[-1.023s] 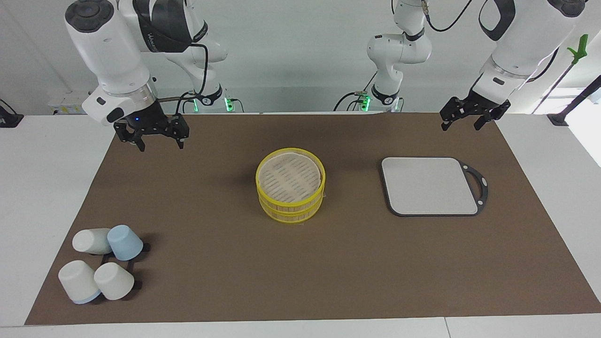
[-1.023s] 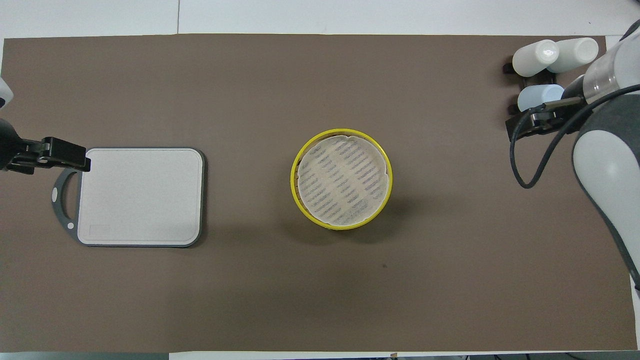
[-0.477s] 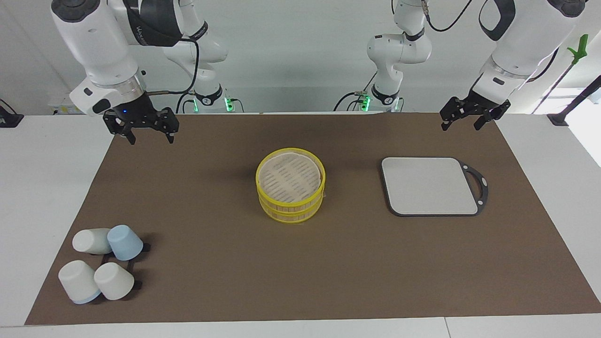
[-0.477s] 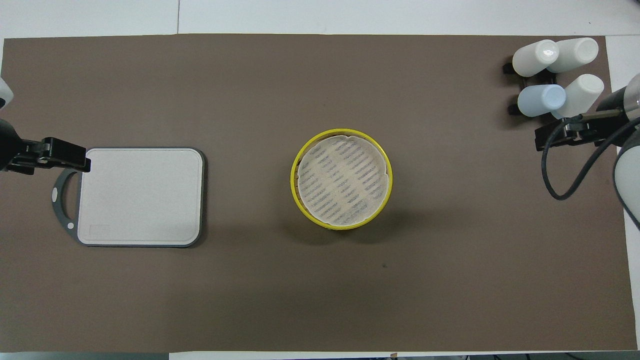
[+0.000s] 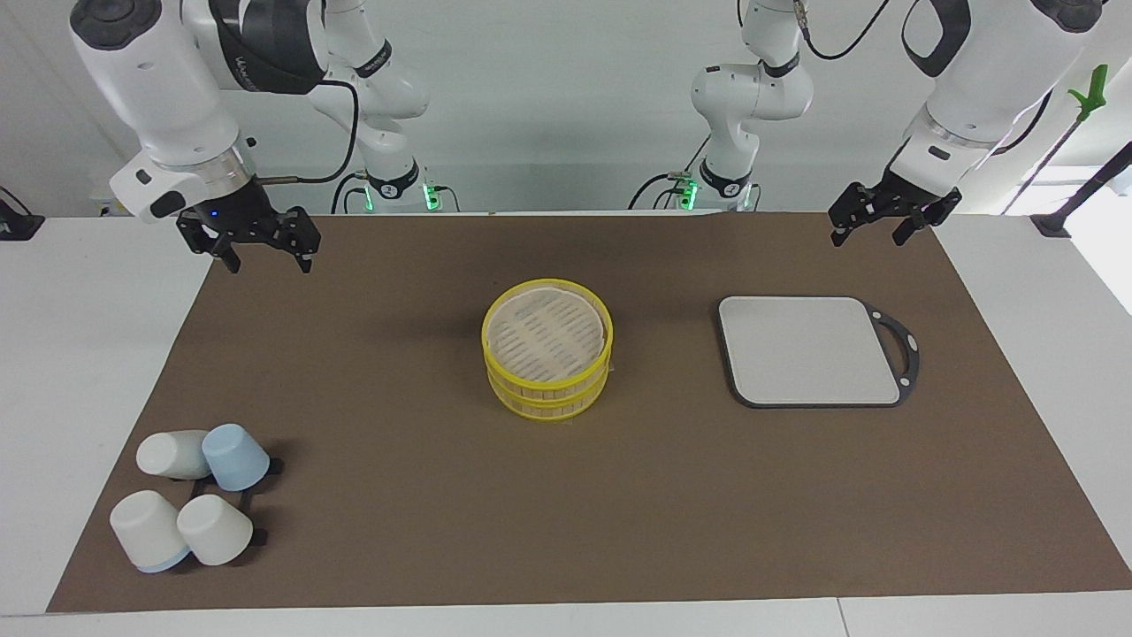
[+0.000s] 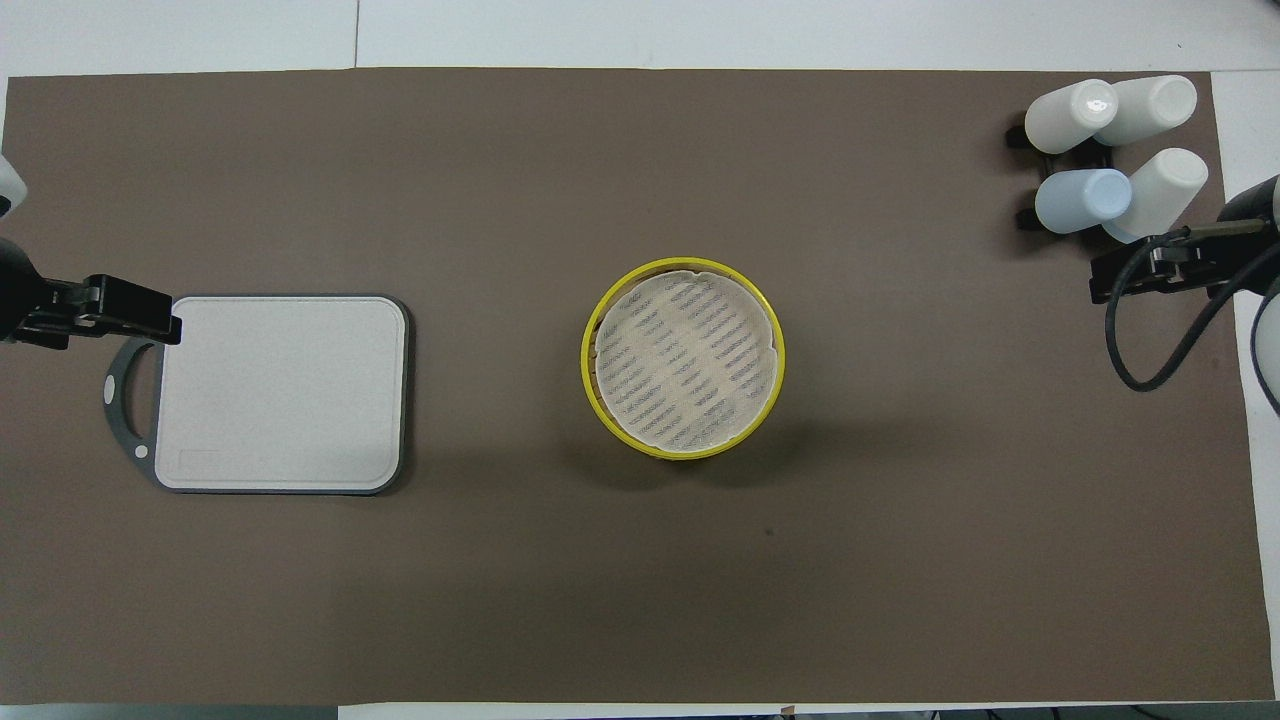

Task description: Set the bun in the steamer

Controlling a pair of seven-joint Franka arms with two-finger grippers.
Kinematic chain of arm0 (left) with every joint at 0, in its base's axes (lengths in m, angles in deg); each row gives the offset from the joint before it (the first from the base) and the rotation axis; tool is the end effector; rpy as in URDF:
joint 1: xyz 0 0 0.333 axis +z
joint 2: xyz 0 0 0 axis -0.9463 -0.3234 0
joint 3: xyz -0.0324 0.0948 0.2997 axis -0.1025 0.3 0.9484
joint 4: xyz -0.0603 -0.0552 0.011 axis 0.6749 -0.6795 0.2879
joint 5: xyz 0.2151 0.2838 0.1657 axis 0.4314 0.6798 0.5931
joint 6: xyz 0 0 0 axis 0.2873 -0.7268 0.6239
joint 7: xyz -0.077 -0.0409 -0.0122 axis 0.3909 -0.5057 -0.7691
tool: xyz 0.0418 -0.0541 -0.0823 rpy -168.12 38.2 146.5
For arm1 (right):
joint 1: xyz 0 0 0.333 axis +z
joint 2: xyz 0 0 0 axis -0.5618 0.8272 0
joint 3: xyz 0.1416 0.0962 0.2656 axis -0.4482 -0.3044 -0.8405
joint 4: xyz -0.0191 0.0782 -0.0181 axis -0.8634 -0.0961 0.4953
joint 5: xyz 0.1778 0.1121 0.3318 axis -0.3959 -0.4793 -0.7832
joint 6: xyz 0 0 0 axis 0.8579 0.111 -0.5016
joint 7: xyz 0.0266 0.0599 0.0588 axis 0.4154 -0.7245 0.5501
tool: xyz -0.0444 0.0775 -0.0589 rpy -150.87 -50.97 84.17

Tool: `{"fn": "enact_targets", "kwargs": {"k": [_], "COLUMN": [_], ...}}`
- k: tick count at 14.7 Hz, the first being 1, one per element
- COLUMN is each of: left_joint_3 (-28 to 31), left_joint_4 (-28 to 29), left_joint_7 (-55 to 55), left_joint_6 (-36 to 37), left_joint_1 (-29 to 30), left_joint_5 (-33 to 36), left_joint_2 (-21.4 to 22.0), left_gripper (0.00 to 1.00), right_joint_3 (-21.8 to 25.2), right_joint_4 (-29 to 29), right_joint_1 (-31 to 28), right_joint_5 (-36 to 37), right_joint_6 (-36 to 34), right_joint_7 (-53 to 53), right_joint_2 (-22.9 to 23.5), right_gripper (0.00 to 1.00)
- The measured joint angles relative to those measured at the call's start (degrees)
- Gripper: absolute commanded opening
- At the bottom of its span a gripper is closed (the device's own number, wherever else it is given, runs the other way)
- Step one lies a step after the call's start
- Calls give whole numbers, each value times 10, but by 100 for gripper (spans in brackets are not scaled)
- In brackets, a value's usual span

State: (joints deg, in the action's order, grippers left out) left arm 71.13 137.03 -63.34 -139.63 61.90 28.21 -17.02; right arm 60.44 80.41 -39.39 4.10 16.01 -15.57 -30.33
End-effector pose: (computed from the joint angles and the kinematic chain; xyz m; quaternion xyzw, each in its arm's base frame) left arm 0.5421 -0.0340 0.6100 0.9992 -0.0242 -0.0271 0.0148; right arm 0.5686 -0.0025 0.5915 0.9995 0.0034 -0.0191 0.0252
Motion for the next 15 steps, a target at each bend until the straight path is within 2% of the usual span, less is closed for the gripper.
{"fn": "enact_targets", "kwargs": {"k": [15], "left_joint_3": [-2], "left_joint_4": [0], "left_joint_7": [0], "left_joint_6": [0], "left_joint_1": [0], "left_joint_5": [0], "left_joint_2": [0], "left_gripper": [100], "right_joint_3": [0], "right_joint_4": [10], "right_joint_1": [0], "right_joint_5": [-15], "right_joint_6": [0], "right_joint_7": [0], "right_joint_2": [-4], "right_gripper": [100]}}
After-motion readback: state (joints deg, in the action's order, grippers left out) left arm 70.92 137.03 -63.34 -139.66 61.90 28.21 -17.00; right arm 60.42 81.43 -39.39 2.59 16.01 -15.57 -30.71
